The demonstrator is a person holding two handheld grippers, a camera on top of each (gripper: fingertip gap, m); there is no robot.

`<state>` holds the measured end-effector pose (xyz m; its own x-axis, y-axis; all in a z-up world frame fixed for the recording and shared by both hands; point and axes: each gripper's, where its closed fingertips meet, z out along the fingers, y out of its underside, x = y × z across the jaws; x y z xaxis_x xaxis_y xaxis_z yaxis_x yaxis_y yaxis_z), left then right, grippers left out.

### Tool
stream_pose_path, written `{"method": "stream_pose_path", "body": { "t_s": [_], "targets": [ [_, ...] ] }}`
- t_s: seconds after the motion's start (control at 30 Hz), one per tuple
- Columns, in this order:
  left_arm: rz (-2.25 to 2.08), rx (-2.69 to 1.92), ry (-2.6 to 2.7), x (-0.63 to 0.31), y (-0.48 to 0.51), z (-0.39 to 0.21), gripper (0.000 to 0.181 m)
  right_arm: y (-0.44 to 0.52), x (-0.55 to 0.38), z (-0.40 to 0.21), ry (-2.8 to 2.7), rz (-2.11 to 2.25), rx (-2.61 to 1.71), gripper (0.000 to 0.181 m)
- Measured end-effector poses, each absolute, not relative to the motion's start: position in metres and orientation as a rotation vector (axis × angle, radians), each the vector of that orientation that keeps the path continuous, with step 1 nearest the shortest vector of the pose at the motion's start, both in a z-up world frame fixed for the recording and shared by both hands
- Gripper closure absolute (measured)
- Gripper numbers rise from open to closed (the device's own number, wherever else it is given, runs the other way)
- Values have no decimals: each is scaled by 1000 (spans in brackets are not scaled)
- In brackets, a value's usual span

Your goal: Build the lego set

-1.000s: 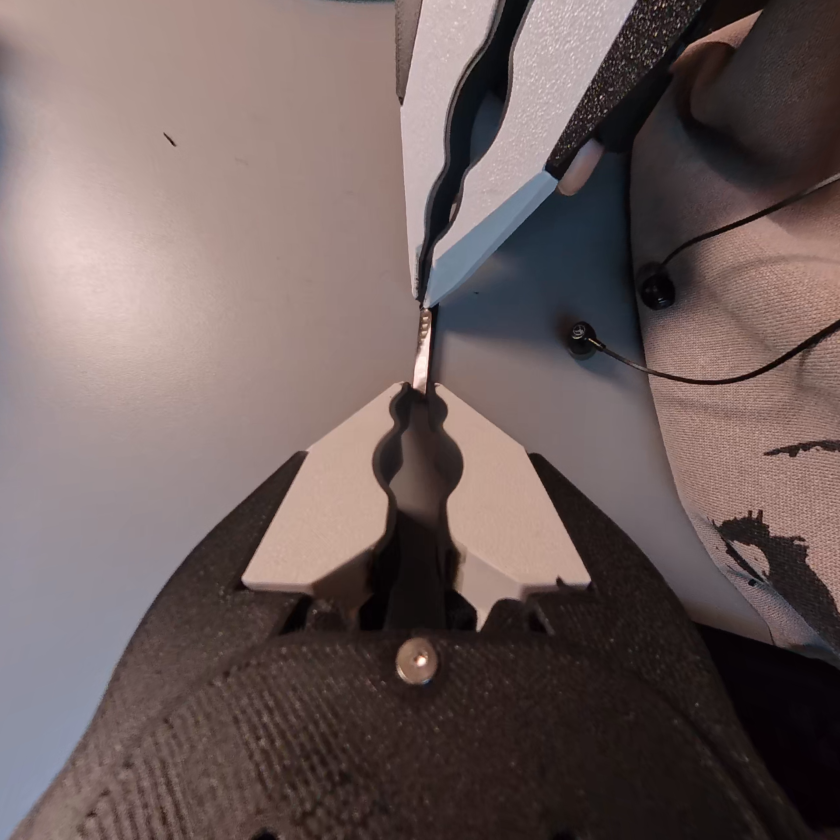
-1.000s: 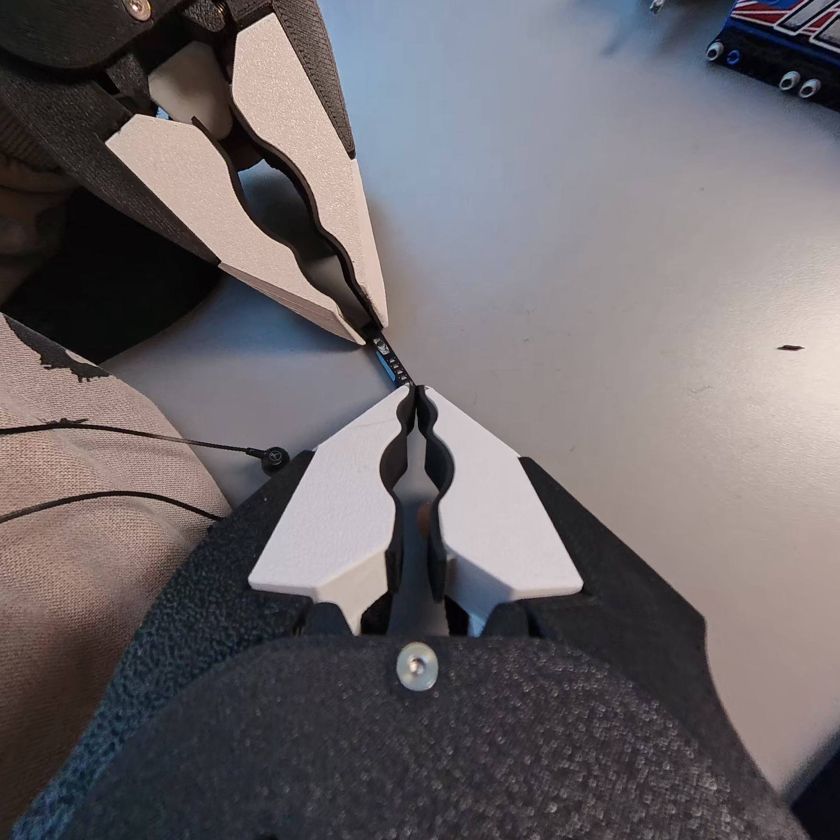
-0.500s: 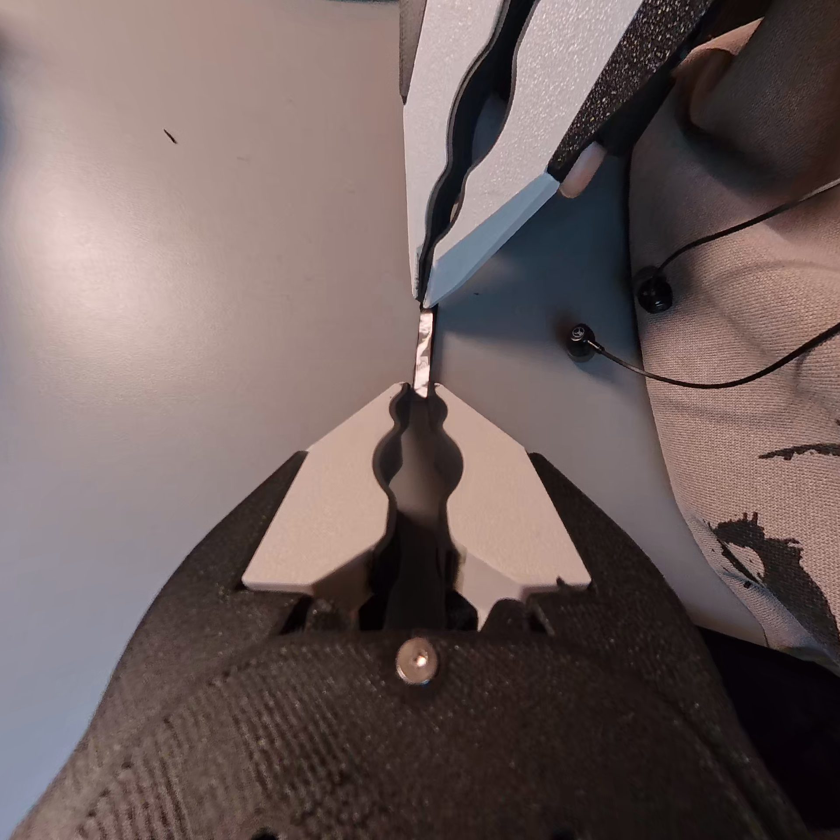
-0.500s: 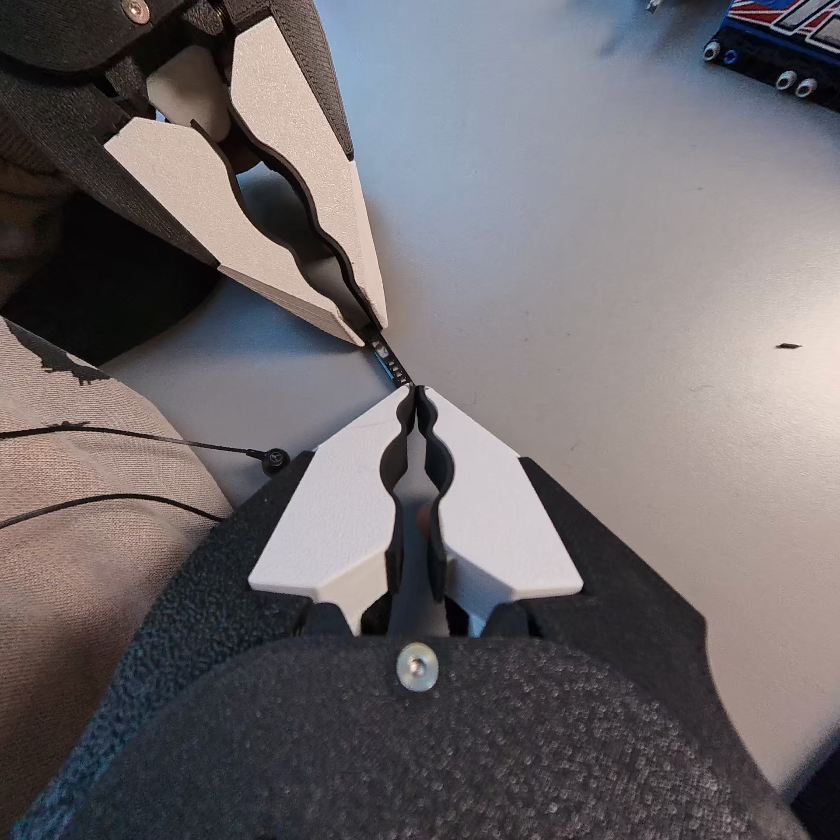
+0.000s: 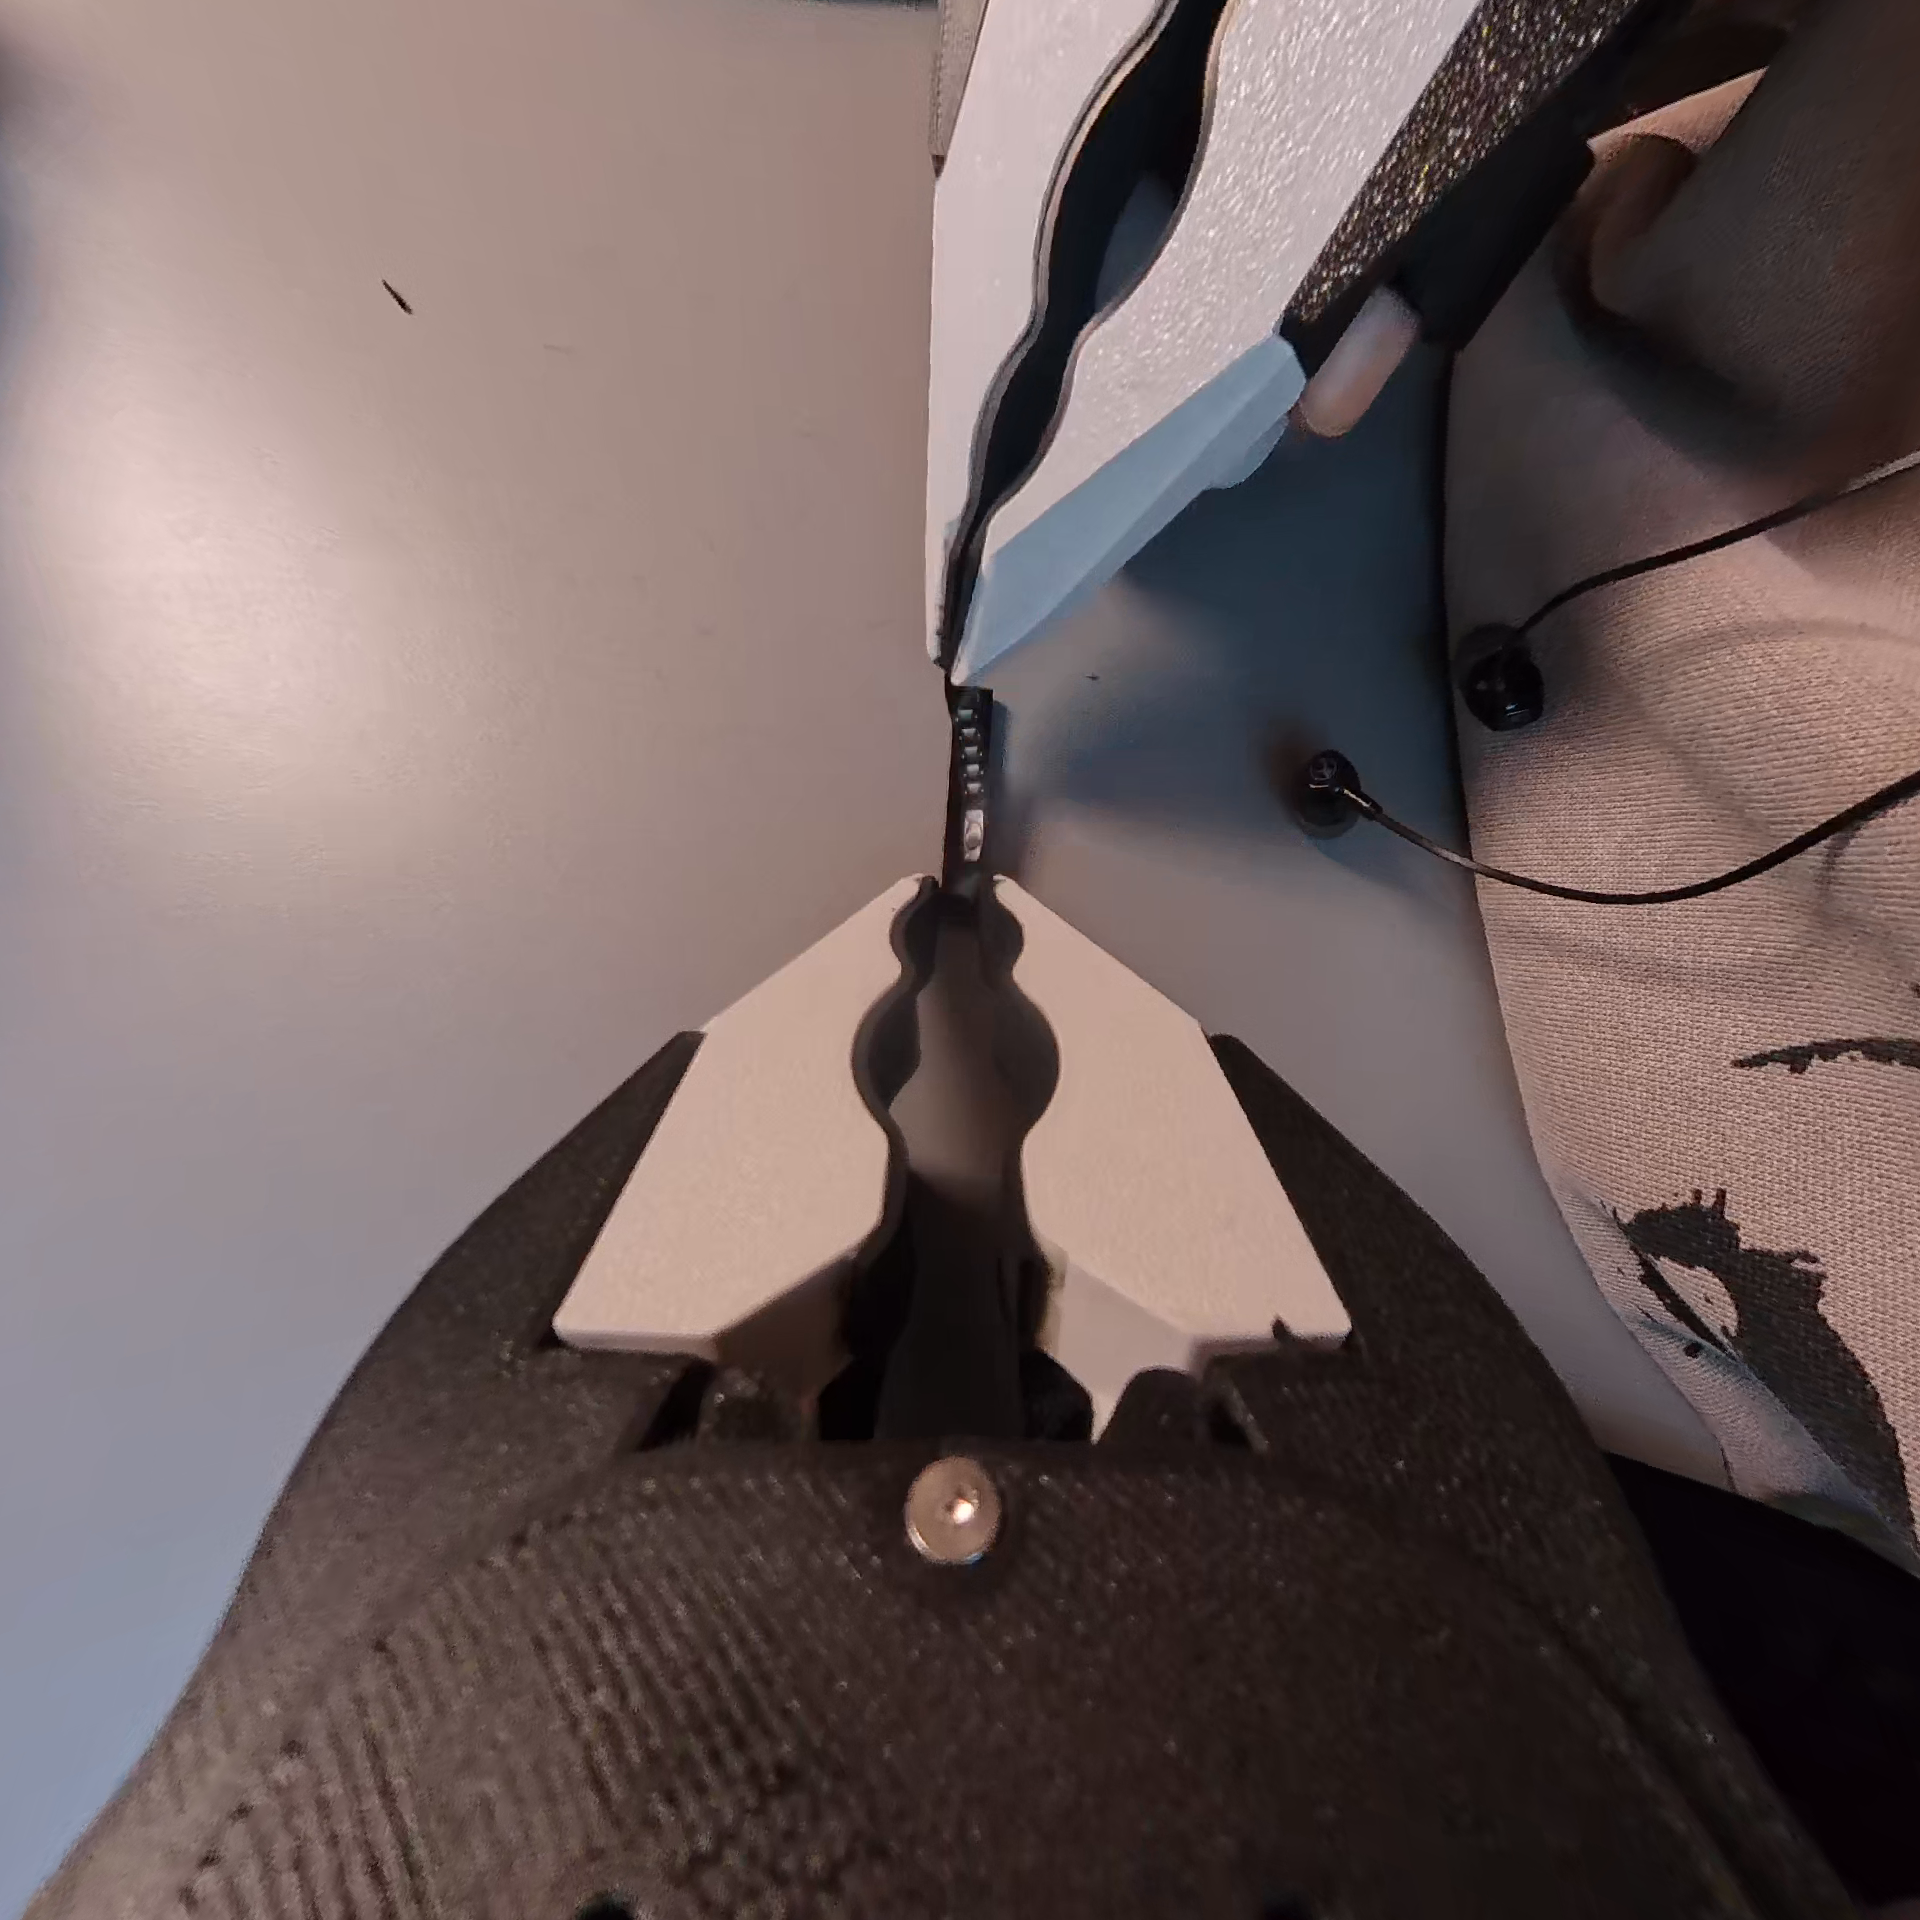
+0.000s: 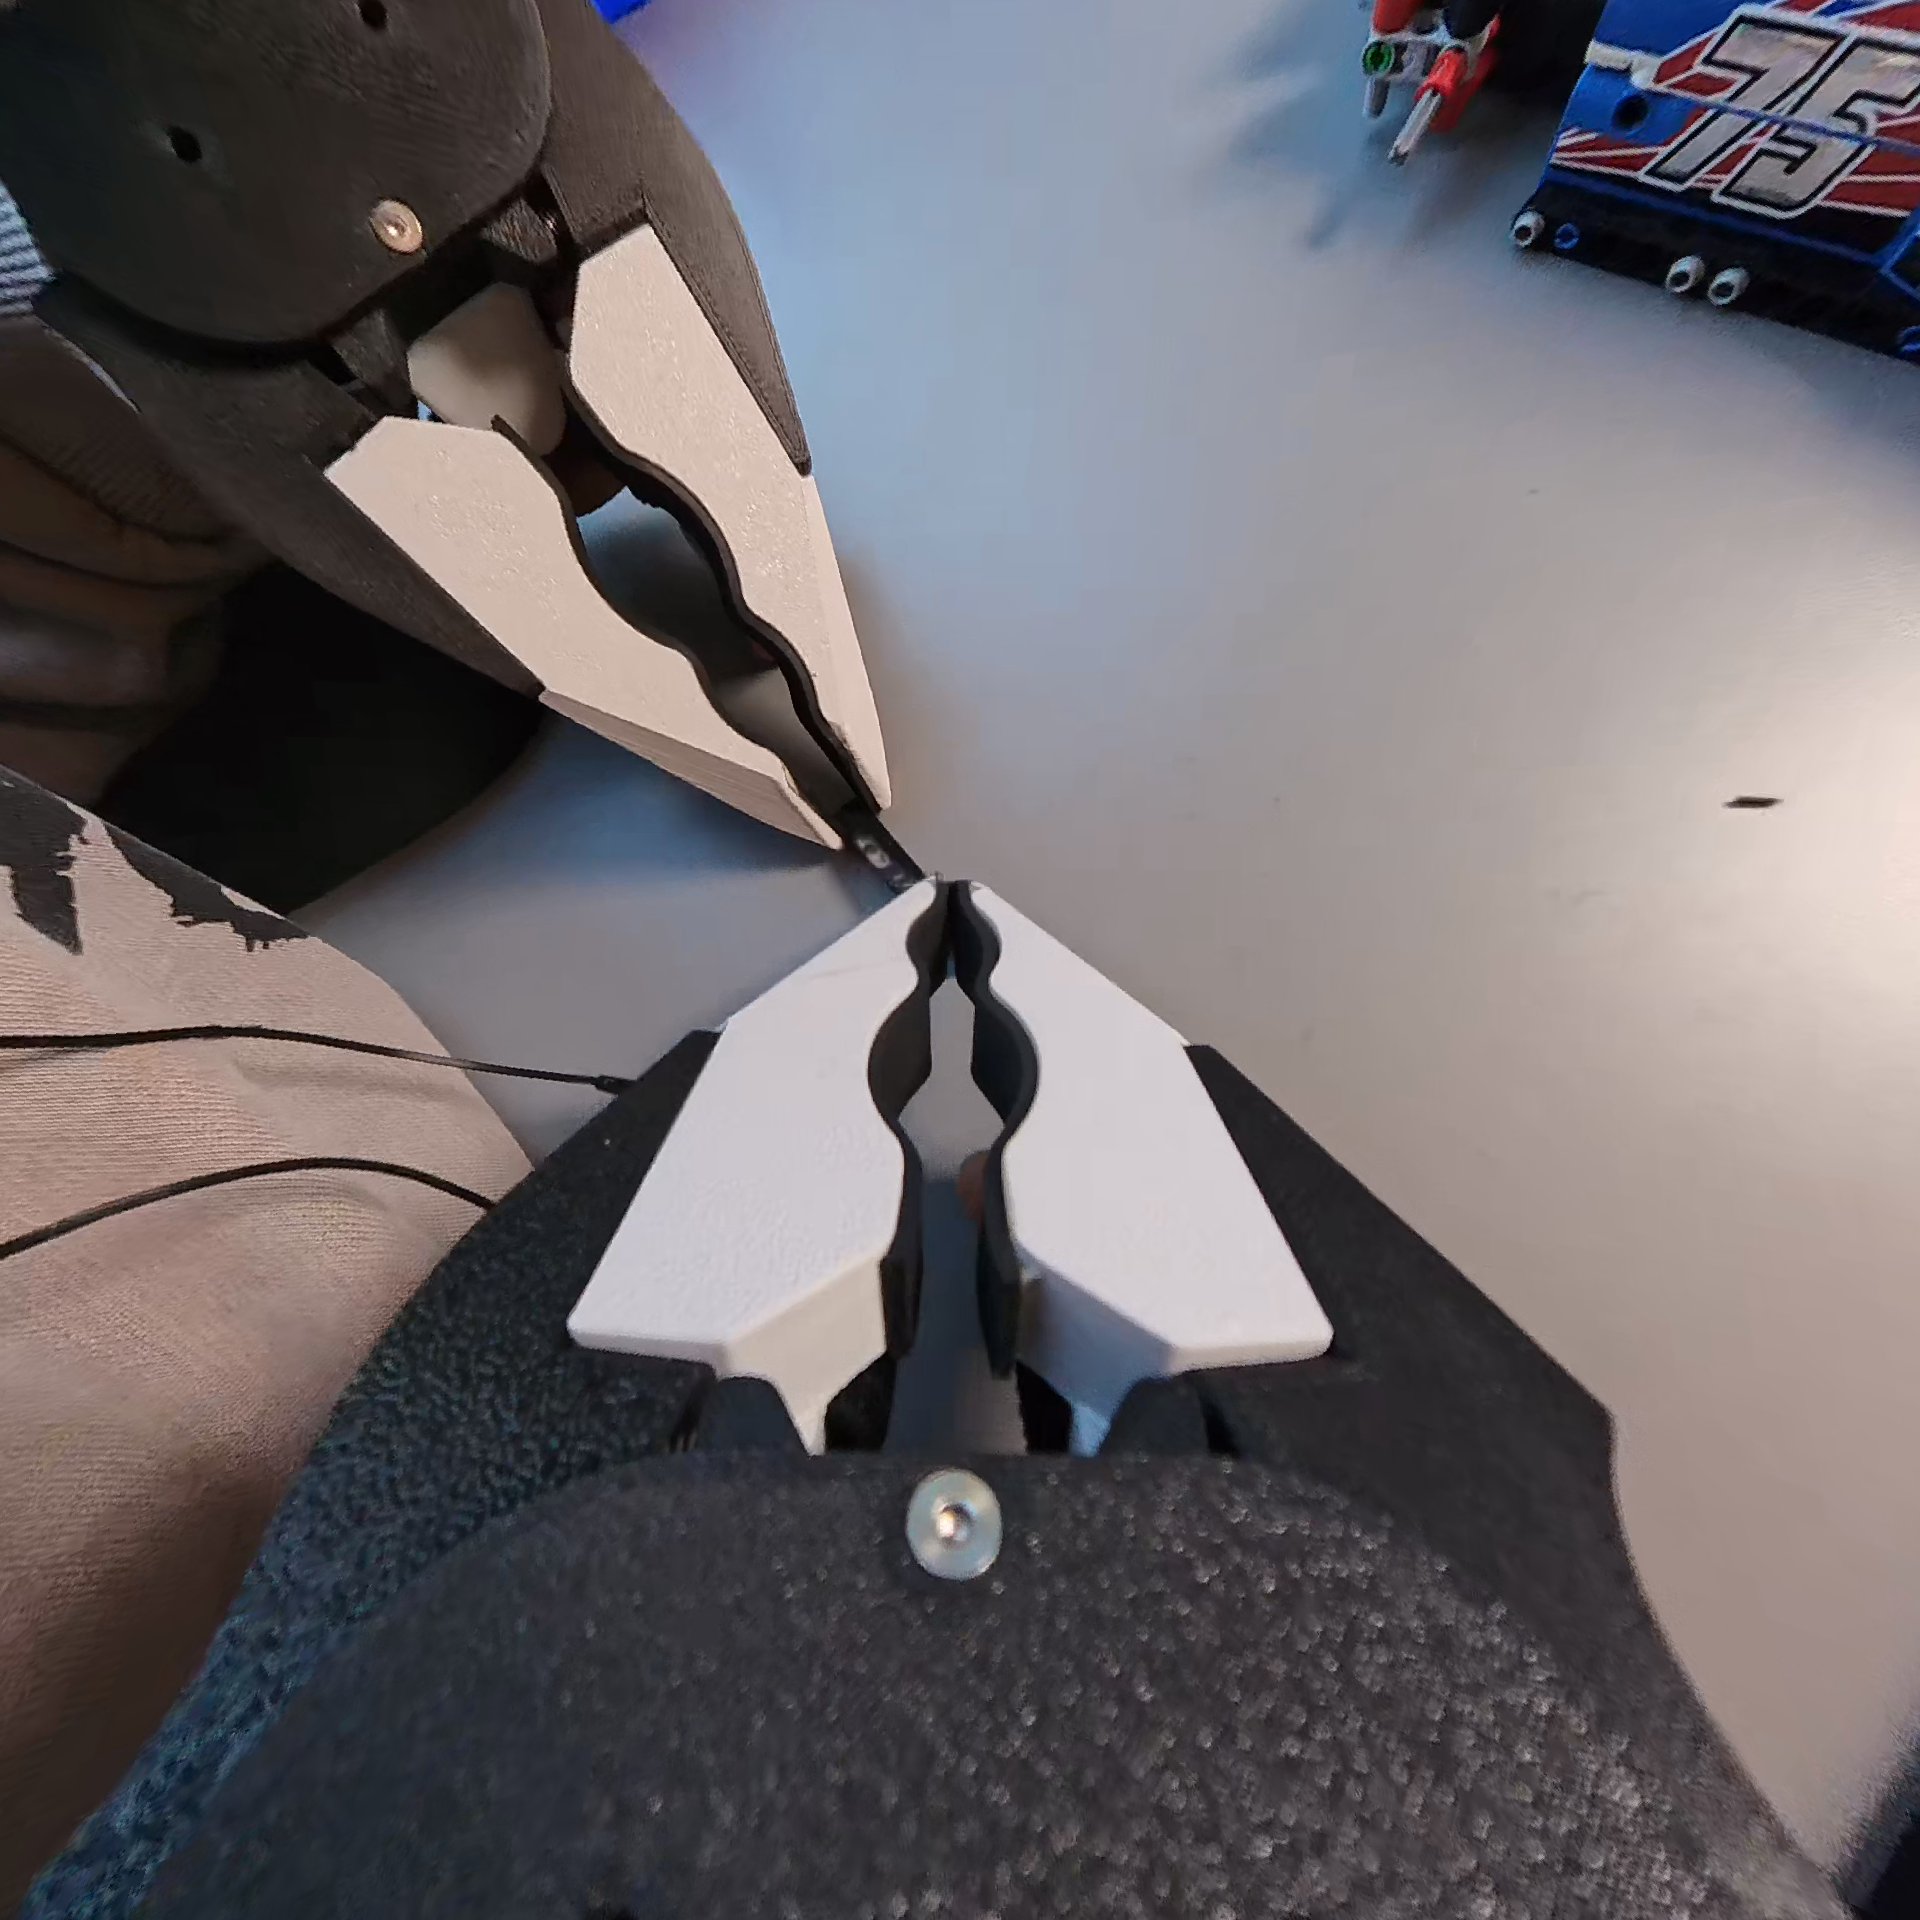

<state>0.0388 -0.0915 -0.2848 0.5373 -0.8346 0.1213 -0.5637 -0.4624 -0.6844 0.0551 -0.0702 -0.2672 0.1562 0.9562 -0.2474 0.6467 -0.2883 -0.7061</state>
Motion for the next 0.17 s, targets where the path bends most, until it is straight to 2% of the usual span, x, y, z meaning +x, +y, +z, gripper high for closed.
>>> {"method": "stream_pose_path", "body": {
  "t_s": [0.03,0.17],
  "targets": [
    [-604,-2191,1124,39,-91,-285,176,-70,55,-266,-1514,950,-2002,181],
    [-609,-2198,1114,39,-91,-285,176,-73,55,-268,-1515,969,-1995,181]
  ]
}}
